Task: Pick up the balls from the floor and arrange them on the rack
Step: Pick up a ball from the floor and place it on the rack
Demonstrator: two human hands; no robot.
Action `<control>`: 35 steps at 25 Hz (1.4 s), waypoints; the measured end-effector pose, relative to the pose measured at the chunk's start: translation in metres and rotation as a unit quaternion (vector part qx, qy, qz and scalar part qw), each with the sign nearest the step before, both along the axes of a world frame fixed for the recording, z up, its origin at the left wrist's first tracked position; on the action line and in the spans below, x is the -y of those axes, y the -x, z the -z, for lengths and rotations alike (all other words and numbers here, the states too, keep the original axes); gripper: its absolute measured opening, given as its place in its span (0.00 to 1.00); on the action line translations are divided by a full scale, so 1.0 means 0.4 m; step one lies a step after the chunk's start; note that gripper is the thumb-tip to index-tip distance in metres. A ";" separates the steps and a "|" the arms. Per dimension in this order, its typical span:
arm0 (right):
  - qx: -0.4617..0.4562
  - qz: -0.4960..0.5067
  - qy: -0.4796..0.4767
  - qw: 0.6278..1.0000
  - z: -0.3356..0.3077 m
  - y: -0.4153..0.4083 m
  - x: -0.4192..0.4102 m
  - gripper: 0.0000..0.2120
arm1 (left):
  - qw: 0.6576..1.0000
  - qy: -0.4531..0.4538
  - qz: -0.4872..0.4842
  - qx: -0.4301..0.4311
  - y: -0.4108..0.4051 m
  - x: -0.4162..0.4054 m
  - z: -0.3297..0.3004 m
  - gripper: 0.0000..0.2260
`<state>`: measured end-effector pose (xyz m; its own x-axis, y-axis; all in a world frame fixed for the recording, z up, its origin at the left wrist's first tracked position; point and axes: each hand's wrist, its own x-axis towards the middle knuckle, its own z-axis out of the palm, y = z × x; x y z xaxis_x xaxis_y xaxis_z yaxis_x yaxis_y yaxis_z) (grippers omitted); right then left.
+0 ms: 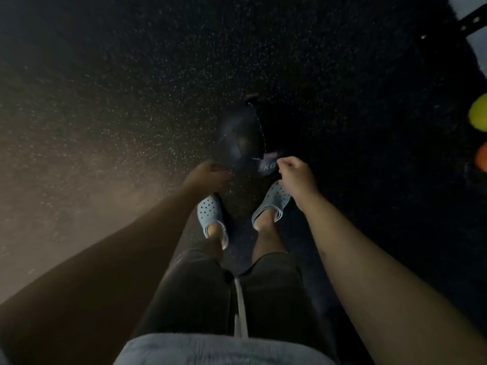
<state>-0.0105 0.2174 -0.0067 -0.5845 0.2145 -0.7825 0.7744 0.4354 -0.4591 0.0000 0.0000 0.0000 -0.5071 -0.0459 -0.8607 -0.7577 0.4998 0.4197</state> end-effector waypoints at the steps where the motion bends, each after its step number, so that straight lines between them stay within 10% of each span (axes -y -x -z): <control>1: -0.002 -0.015 -0.001 1.000 0.023 0.037 -0.003 0.16 | 1.000 -0.010 -0.018 -0.011 0.042 -0.015 0.021 0.21; 13: 0.033 -0.007 -0.061 0.998 0.740 0.424 -0.094 0.38 | 0.984 0.030 -0.175 -0.010 0.409 -0.008 0.692 0.41; 20: 0.054 0.069 0.047 0.995 0.836 0.509 -0.145 0.42 | 0.936 -0.085 -0.340 0.041 0.421 -0.048 0.845 0.44; 27: 0.000 0.100 0.059 0.993 0.668 0.523 -0.182 0.40 | 0.940 -0.072 -0.331 -0.031 0.475 -0.077 0.707 0.45; 35: -0.200 0.212 0.048 0.955 -0.017 0.677 -0.403 0.34 | 0.956 -0.087 -0.205 -0.190 0.783 -0.301 -0.002 0.44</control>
<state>-0.2814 0.3786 0.0002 -0.7169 0.4370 -0.5433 0.6266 0.0621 -0.7768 -0.3133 0.1203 0.0009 -0.7549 -0.1815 -0.6302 -0.6510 0.0912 0.7536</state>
